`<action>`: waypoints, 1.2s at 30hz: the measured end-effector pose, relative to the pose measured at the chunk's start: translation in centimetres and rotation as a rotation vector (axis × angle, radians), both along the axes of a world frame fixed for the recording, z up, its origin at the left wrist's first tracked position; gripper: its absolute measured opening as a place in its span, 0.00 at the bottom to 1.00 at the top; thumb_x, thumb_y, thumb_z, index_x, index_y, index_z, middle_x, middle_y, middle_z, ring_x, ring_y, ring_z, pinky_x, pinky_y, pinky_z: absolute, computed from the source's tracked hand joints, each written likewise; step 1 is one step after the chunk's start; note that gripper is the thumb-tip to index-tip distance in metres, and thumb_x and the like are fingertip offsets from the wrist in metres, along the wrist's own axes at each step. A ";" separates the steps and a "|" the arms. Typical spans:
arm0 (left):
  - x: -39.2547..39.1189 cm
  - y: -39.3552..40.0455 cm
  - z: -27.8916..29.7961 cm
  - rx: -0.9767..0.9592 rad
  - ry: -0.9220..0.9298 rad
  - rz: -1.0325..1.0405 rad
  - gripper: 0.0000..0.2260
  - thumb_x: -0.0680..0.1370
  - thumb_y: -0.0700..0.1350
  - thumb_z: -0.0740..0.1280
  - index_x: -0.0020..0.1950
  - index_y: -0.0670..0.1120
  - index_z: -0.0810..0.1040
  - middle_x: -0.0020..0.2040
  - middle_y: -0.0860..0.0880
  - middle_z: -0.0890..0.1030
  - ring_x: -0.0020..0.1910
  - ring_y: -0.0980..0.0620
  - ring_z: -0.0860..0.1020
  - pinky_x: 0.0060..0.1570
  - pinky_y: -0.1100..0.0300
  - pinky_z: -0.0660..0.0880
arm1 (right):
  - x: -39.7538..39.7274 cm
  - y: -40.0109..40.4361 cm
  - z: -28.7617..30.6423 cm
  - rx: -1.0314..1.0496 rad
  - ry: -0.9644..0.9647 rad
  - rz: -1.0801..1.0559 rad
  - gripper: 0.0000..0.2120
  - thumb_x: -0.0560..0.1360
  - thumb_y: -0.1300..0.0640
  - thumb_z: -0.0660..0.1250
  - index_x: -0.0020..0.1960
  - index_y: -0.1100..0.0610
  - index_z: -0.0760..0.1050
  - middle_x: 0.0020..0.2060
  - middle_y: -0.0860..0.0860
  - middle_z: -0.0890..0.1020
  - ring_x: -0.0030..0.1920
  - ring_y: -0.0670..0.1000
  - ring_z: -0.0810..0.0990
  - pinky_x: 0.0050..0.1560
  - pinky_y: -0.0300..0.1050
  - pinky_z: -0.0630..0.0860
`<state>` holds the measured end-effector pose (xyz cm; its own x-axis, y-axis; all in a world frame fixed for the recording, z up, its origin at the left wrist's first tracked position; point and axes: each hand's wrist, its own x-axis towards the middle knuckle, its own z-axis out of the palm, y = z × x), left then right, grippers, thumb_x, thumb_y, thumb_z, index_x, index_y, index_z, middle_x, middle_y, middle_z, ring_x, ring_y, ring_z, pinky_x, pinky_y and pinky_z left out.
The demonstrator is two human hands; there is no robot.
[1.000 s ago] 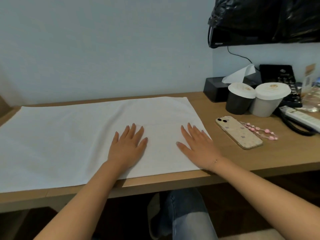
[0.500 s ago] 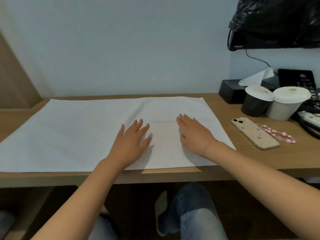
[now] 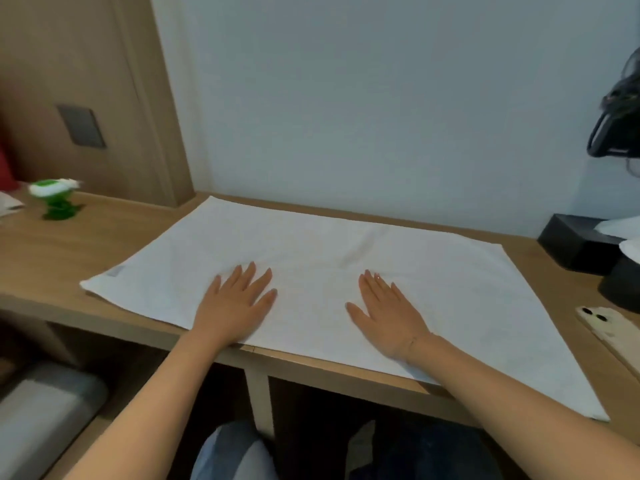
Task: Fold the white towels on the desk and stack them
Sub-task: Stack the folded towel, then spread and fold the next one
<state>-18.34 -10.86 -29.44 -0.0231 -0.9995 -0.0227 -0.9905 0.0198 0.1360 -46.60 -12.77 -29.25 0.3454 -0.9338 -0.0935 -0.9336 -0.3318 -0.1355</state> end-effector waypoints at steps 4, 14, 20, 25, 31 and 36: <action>8.1 0.6 0.3 0.038 -0.082 0.239 0.25 0.83 0.59 0.41 0.80 0.57 0.42 0.81 0.51 0.41 0.80 0.49 0.42 0.76 0.44 0.43 | -0.2 0.1 0.0 -0.003 0.016 -0.005 0.35 0.78 0.34 0.36 0.78 0.53 0.36 0.78 0.47 0.37 0.77 0.46 0.36 0.75 0.42 0.36; 13.8 -0.5 1.4 0.121 -0.006 0.352 0.29 0.81 0.64 0.43 0.80 0.56 0.43 0.81 0.49 0.39 0.79 0.44 0.38 0.72 0.35 0.38 | 4.0 -0.5 1.3 -0.033 -0.024 0.031 0.28 0.84 0.47 0.43 0.79 0.60 0.46 0.79 0.53 0.45 0.78 0.49 0.43 0.73 0.39 0.37; 5.7 -4.1 3.0 -0.010 0.074 -0.051 0.26 0.83 0.61 0.48 0.81 0.56 0.49 0.81 0.50 0.44 0.79 0.51 0.42 0.75 0.44 0.40 | 12.5 -2.2 1.8 -0.062 -0.085 0.178 0.30 0.83 0.45 0.44 0.79 0.59 0.45 0.79 0.54 0.46 0.78 0.50 0.44 0.75 0.43 0.40; 11.4 -5.6 0.3 0.012 0.014 0.123 0.26 0.82 0.62 0.42 0.80 0.59 0.45 0.81 0.54 0.41 0.79 0.52 0.40 0.75 0.43 0.37 | 13.3 -2.1 -0.4 -0.056 -0.031 0.178 0.32 0.81 0.38 0.36 0.79 0.53 0.36 0.78 0.48 0.38 0.77 0.47 0.36 0.73 0.41 0.34; 19.9 -6.9 -0.6 0.018 -0.069 0.311 0.25 0.83 0.58 0.39 0.80 0.58 0.43 0.81 0.52 0.45 0.79 0.48 0.42 0.75 0.41 0.44 | 12.9 -1.5 0.0 -0.045 -0.030 0.165 0.34 0.79 0.35 0.36 0.78 0.51 0.34 0.77 0.46 0.36 0.76 0.46 0.34 0.73 0.41 0.34; 19.0 -7.4 -0.4 0.026 -0.143 0.309 0.24 0.84 0.55 0.41 0.80 0.52 0.45 0.81 0.46 0.46 0.79 0.45 0.41 0.74 0.36 0.44 | 13.8 -4.9 1.9 0.009 -0.090 0.169 0.34 0.81 0.39 0.48 0.80 0.55 0.46 0.79 0.49 0.43 0.78 0.47 0.42 0.73 0.39 0.41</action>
